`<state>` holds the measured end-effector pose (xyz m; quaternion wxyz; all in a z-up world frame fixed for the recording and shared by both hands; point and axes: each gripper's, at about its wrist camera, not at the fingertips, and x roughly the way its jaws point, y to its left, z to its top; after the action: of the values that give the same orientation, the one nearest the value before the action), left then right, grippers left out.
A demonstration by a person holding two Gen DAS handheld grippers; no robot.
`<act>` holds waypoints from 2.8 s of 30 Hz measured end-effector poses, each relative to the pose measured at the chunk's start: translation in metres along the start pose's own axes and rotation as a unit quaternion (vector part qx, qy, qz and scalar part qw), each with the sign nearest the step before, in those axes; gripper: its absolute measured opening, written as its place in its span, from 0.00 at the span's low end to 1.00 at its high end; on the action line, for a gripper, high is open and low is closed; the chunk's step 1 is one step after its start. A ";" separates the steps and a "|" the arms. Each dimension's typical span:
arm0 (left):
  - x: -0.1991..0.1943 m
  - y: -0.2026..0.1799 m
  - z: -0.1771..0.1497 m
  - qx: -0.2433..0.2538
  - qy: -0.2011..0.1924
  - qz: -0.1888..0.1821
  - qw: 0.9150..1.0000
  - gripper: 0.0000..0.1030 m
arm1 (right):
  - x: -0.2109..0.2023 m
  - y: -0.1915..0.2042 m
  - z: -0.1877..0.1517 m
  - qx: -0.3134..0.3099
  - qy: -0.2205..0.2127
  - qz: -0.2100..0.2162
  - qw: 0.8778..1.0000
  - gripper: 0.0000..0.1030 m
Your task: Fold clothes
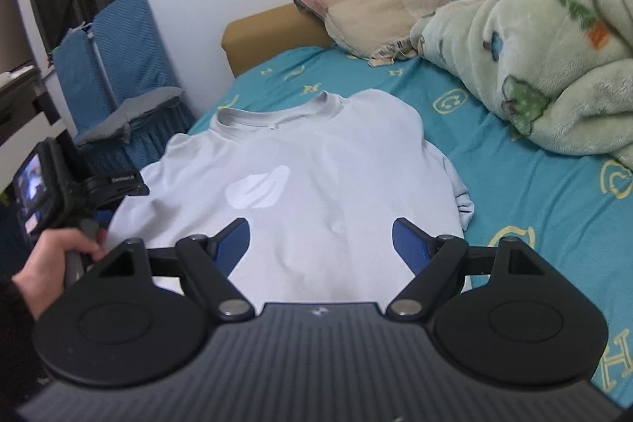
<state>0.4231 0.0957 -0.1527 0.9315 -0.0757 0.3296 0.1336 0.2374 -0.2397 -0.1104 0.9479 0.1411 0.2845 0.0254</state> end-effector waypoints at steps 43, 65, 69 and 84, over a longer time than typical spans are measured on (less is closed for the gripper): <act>-0.039 -0.032 -0.015 -0.041 0.018 -0.219 0.975 0.55 | 0.018 -0.032 -0.010 0.068 0.046 -0.036 0.996 0.78; -0.003 0.124 0.083 -0.033 -0.081 0.011 0.996 0.04 | 0.041 -0.013 -0.023 -0.003 0.073 -0.066 0.995 0.78; 0.020 0.151 0.064 -0.027 -0.032 0.031 0.999 0.11 | 0.045 -0.012 -0.023 -0.010 0.075 -0.073 0.994 0.78; -0.112 0.048 -0.039 0.079 -0.058 -0.012 0.995 1.00 | 0.038 -0.002 -0.020 -0.027 0.055 -0.063 0.996 0.78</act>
<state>0.3017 0.1104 -0.1144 0.9537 0.0019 0.2838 0.0999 0.2579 -0.2319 -0.1473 0.9339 0.0958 0.3440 -0.0192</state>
